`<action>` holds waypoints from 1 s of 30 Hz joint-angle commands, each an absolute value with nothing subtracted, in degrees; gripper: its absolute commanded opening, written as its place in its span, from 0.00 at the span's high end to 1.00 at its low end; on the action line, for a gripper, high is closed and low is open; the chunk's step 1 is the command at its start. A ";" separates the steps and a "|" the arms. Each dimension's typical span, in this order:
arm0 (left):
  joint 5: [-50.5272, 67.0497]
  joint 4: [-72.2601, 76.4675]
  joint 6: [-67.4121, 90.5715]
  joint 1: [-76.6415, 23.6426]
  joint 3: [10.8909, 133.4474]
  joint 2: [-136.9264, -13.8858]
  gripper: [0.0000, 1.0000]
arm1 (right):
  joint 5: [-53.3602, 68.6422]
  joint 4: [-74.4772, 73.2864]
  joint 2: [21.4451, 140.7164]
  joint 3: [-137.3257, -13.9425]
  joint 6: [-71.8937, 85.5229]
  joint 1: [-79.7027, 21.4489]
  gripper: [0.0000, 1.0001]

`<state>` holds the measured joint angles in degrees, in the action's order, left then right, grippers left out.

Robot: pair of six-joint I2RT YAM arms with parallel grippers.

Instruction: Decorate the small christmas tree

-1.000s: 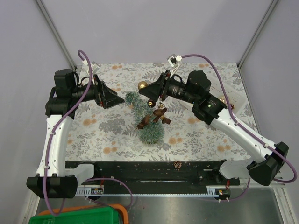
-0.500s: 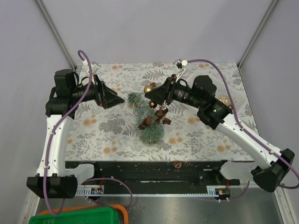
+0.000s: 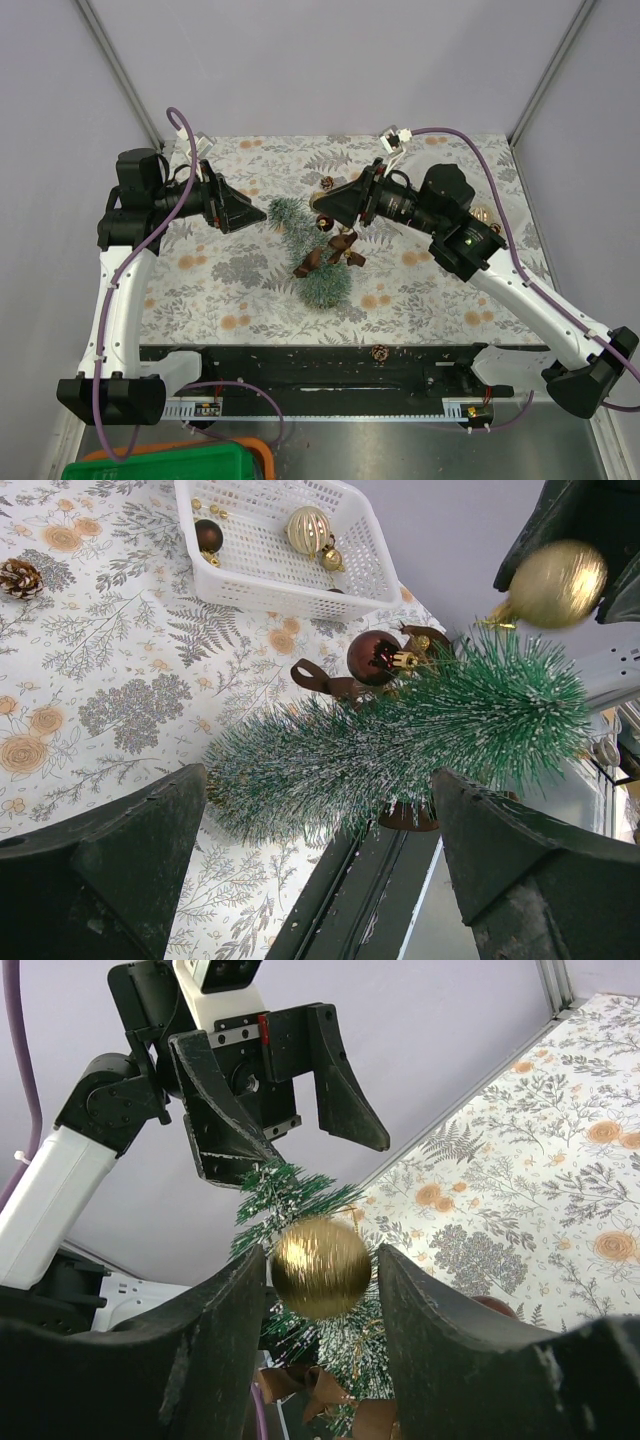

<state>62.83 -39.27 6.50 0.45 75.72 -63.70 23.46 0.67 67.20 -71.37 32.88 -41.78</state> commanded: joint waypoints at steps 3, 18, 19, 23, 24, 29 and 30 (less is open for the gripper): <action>63.81 -36.56 6.42 0.35 76.03 -62.76 0.01 | 23.29 2.46 66.36 -70.05 32.08 -41.40 0.39; 63.63 -36.56 6.33 0.26 75.76 -62.75 0.01 | 16.71 -5.87 64.34 -74.17 25.50 -41.13 0.36; 63.55 -36.56 6.24 0.26 75.67 -62.75 0.01 | 14.35 -7.19 63.99 -74.79 24.44 -40.96 0.35; 63.37 -36.56 5.98 0.26 75.59 -62.93 0.01 | 6.43 -13.44 62.58 -76.29 21.45 -39.47 0.34; 63.28 -36.56 5.89 0.26 75.59 -62.93 0.01 | 5.72 -14.14 62.06 -76.03 21.10 -38.68 0.34; 63.19 -36.47 5.71 0.26 75.41 -63.02 0.01 | 3.17 -15.47 61.08 -74.88 20.13 -35.25 0.34; 63.11 -36.47 5.71 0.26 75.50 -63.10 0.01 | 2.47 -15.47 61.08 -74.80 19.87 -34.64 0.34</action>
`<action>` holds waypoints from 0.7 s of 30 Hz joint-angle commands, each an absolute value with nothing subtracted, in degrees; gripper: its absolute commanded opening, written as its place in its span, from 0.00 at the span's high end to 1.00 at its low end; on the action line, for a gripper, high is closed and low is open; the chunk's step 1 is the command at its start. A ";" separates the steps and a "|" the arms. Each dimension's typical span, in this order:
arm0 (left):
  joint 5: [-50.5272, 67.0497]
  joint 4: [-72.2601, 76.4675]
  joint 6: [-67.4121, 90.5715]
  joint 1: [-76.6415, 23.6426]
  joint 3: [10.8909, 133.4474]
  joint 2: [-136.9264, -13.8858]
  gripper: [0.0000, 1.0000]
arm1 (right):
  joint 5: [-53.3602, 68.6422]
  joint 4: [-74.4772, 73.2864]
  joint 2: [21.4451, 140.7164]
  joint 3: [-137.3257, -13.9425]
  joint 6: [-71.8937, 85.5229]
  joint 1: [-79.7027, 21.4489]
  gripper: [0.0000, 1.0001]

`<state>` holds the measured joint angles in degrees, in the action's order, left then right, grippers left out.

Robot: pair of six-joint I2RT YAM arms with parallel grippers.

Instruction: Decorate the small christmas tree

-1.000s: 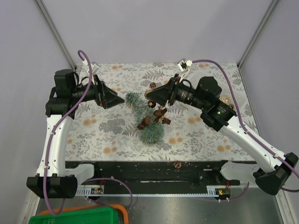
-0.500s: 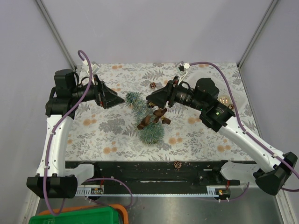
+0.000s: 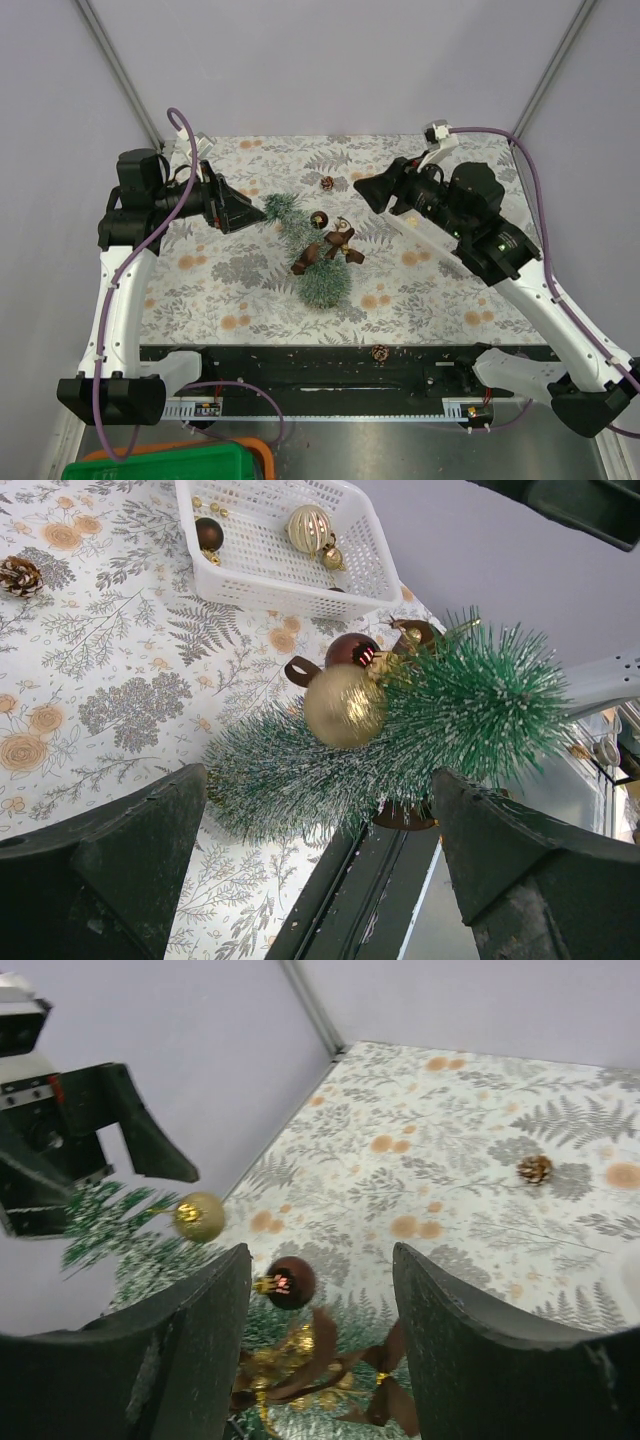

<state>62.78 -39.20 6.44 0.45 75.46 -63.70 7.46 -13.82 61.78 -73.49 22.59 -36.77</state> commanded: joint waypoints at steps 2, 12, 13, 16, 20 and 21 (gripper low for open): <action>63.02 -36.47 5.71 0.26 75.50 -63.11 0.01 | 1.76 -15.47 61.35 -74.71 19.69 -33.32 0.33; 61.79 -39.11 3.87 0.26 75.94 -63.02 0.01 | -7.64 -18.63 66.52 -72.42 19.95 -25.15 0.33; 61.27 -39.72 3.35 0.35 75.85 -63.02 0.01 | -7.21 -18.63 67.49 -71.90 20.56 -24.01 0.33; 59.42 -41.48 1.85 0.35 76.02 -62.58 0.01 | -7.21 -18.37 71.18 -70.58 22.49 -20.31 0.33; 56.87 -43.68 0.35 0.35 76.20 -62.49 0.01 | -6.51 -17.23 77.41 -69.52 25.31 -15.74 0.33; 56.00 -43.94 0.35 0.35 76.20 -62.66 0.01 | -6.42 -17.05 79.08 -69.43 25.92 -14.69 0.33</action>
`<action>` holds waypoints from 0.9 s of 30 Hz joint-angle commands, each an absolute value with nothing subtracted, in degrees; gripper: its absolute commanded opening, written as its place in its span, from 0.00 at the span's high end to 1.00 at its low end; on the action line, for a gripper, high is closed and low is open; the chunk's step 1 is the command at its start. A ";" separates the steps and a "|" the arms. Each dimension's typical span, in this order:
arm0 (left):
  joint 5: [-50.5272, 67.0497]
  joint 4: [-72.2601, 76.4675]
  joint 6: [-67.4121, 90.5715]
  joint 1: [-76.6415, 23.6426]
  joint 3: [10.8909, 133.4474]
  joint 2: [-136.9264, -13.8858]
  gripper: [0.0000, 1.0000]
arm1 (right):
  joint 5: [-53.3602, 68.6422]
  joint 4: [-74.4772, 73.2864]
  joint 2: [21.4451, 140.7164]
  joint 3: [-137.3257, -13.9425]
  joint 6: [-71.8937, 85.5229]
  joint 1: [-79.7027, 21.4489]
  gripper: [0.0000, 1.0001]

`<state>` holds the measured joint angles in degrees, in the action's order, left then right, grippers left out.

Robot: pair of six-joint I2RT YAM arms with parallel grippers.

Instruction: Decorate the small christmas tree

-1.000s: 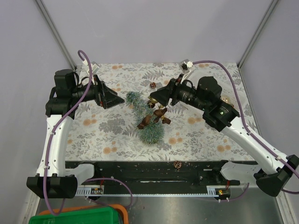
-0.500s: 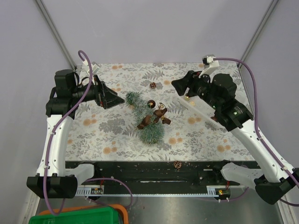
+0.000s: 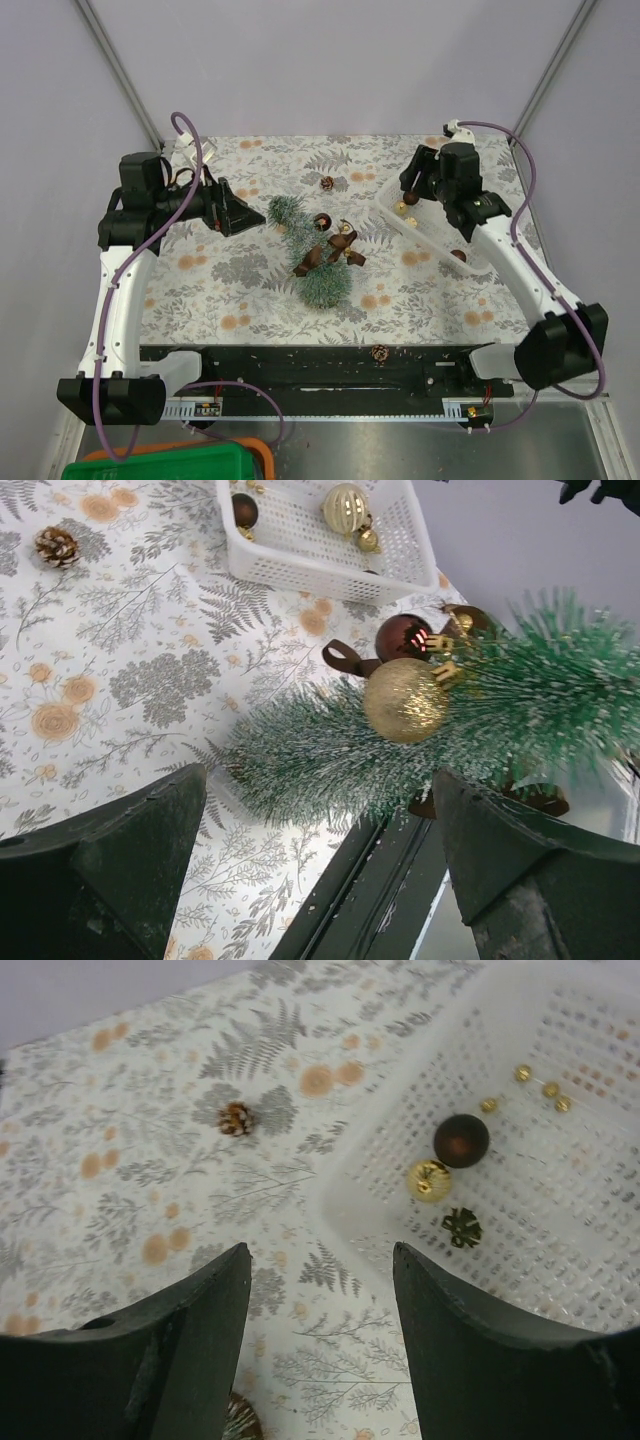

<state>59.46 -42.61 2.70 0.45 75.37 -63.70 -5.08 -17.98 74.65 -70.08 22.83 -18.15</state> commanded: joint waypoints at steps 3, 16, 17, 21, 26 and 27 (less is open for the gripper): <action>53.88 -44.91 -1.13 0.26 76.11 -63.02 0.01 | -5.80 -15.74 84.09 -69.00 26.80 -12.40 0.33; 50.10 -48.33 -4.65 3.43 71.19 -63.02 0.01 | -9.40 -12.57 105.80 -74.96 26.98 -10.02 0.35; 50.01 -48.60 -5.18 3.69 70.84 -63.02 0.01 | -9.58 -12.74 107.13 -76.01 26.90 -10.02 0.35; 49.31 -50.09 -7.11 4.13 69.35 -63.28 0.01 | -11.07 -11.95 111.35 -79.36 26.46 -10.02 0.35; 48.96 -50.80 -8.70 4.04 67.42 -62.85 0.01 | -14.06 -10.99 115.22 -82.70 24.17 -9.93 0.32; 48.87 -50.89 -8.96 4.13 66.89 -62.84 0.01 | -14.32 -10.73 115.83 -83.05 23.73 -9.76 0.32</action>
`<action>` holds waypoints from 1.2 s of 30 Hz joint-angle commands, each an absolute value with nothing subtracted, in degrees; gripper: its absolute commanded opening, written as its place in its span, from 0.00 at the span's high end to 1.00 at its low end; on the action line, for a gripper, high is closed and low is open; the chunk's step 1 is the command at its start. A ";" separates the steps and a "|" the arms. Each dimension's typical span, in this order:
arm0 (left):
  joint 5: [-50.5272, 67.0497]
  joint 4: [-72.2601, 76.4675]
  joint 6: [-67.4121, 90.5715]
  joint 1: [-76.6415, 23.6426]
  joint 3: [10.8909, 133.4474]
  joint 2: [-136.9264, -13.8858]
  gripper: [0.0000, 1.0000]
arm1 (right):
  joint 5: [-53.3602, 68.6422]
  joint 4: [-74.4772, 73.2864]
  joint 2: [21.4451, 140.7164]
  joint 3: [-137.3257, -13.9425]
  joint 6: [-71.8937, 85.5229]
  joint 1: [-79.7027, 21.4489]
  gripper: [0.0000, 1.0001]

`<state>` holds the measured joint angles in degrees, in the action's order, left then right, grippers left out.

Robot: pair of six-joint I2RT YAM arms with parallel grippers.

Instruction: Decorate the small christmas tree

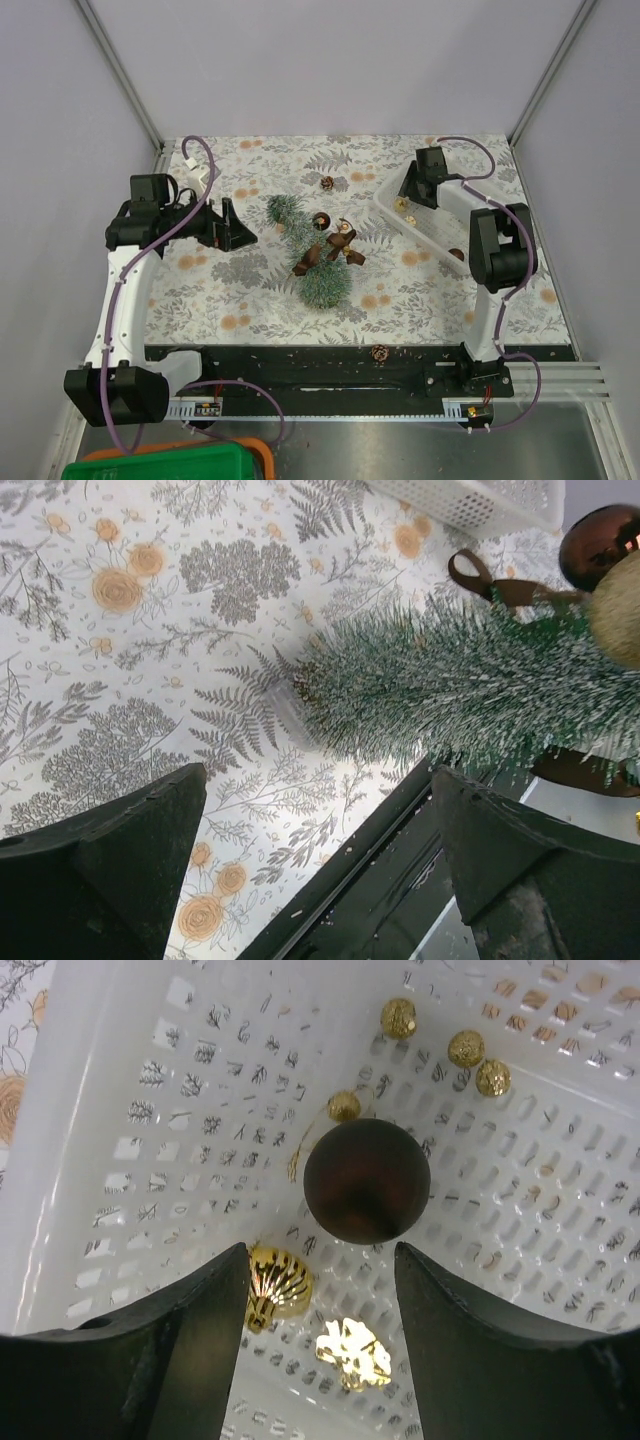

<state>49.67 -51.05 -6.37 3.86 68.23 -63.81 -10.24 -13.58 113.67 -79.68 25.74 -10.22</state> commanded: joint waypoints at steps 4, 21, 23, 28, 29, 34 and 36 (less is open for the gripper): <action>49.04 -50.89 -9.93 4.13 64.60 -62.49 0.01 | -14.15 -9.59 117.51 -83.85 23.82 -9.14 0.32; 50.63 -51.59 -12.74 4.13 62.32 -62.75 0.01 | -15.56 -3.60 113.04 -78.49 22.41 -9.05 0.55; 50.80 -51.68 -13.18 4.13 61.96 -62.67 0.01 | -15.47 -3.43 111.10 -77.52 22.24 -9.05 0.56; 52.03 -51.68 -13.97 4.13 61.35 -62.93 0.01 | -15.03 -3.78 103.90 -73.57 21.97 -9.05 0.59; 52.21 -51.59 -14.15 4.13 61.35 -63.02 0.01 | -14.59 -3.78 102.32 -72.61 21.97 -9.14 0.59; 53.44 -51.59 -15.11 4.13 61.08 -63.28 0.01 | -10.65 -5.97 92.83 -68.12 24.16 -9.23 0.61; 53.70 -51.42 -15.55 4.13 61.00 -63.28 0.01 | -7.23 -7.82 87.92 -65.84 25.13 -9.67 0.62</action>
